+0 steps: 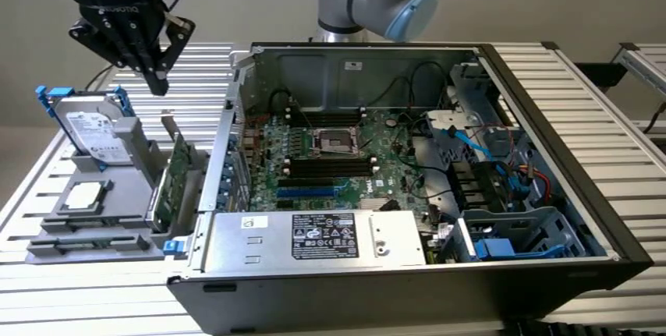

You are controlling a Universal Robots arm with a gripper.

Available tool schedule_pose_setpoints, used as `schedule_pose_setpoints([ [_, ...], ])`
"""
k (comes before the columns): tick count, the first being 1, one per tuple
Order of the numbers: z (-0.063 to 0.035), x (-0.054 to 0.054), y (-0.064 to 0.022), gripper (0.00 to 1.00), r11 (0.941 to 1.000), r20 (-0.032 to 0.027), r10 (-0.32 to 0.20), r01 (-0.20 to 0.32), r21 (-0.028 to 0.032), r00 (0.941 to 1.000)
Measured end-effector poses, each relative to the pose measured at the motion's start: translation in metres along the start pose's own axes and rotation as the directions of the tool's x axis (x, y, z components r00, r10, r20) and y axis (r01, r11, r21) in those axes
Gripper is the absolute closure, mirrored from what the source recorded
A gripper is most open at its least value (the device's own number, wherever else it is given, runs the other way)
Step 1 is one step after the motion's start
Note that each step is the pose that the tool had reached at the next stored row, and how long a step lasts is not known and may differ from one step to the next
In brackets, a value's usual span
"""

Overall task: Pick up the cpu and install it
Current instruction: 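Reach for the cpu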

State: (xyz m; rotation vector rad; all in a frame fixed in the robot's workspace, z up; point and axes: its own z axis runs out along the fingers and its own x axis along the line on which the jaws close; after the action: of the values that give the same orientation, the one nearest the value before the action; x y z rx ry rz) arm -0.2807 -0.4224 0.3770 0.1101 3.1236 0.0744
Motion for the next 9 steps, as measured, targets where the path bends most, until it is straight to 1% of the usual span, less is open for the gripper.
schedule_pose_setpoints([
  [9,0.0065,0.041,-0.0113,0.89,1.0,0.0,0.0,0.0,0.0,1.0],
])
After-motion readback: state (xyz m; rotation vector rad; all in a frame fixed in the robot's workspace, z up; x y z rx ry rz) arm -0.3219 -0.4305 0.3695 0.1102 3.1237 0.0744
